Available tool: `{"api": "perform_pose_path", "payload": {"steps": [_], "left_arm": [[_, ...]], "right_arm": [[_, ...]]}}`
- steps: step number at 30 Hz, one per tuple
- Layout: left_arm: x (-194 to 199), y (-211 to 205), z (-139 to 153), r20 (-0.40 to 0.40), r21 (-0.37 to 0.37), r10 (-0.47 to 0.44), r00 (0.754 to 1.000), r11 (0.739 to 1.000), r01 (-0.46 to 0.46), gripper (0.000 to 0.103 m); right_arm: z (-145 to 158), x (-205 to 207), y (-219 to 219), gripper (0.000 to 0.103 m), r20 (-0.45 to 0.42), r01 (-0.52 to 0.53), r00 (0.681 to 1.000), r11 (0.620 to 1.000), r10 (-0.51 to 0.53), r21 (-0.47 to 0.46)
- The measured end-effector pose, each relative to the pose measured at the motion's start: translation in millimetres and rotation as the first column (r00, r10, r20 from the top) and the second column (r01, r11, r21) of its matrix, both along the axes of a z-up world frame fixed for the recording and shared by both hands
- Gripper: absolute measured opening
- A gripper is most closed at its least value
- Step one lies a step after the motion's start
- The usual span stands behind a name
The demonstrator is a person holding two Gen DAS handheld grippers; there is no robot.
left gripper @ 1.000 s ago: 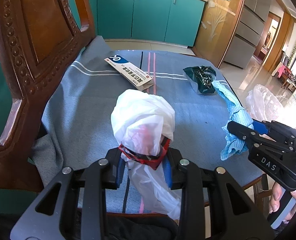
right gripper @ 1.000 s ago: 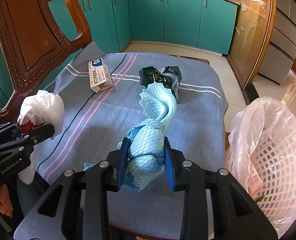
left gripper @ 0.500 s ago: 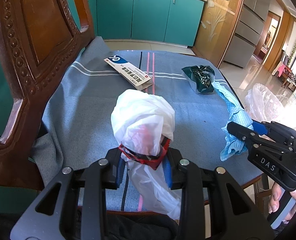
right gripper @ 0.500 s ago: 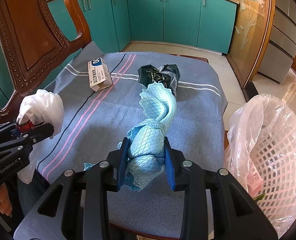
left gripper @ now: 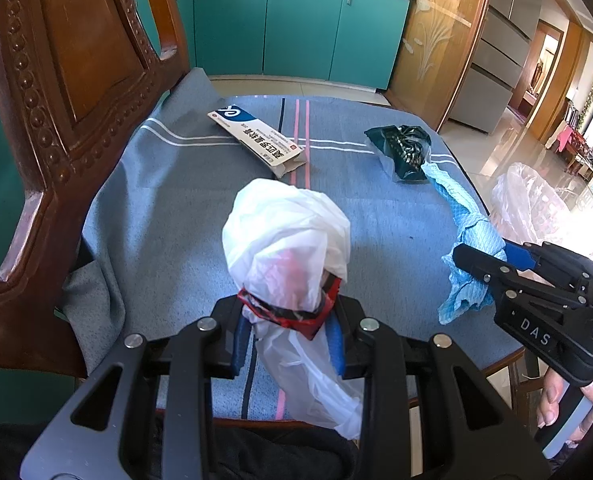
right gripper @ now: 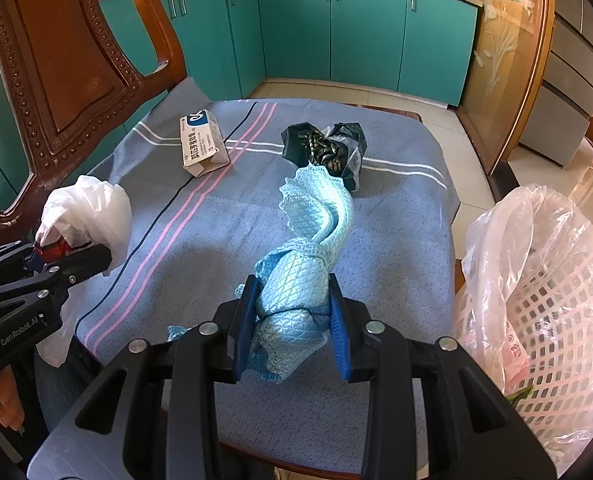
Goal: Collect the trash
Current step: 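Drop the blue cloth from the right tool while the left tool drops the white bag into the wastebasket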
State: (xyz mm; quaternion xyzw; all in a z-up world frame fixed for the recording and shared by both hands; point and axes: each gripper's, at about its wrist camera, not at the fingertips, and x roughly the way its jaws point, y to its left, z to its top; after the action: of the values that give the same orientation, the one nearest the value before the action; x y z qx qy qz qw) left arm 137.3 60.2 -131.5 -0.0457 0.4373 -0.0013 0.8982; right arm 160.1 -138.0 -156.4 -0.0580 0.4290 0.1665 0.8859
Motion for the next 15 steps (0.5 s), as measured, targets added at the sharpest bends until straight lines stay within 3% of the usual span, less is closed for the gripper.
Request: {"api": "perform_pose_path", "payload": {"steps": [9,15], "left_arm": [[-3.5,-3.2,12.9,0.034,-0.003,-0.004,0.999,1.000,0.004,0.033],[-3.6,-10.2,27.3,0.061,-0.002,-0.025,0.998,1.000,0.025,0.033]], "right_arm": [[28.0,-1.8,-25.0,0.034,0.065,0.051,0.996,0.998,-0.054,0.044],[58.7,-5.6,-65.9,0.034,0.147,0.120,0.981,0.990,-0.129,0.070]]}}
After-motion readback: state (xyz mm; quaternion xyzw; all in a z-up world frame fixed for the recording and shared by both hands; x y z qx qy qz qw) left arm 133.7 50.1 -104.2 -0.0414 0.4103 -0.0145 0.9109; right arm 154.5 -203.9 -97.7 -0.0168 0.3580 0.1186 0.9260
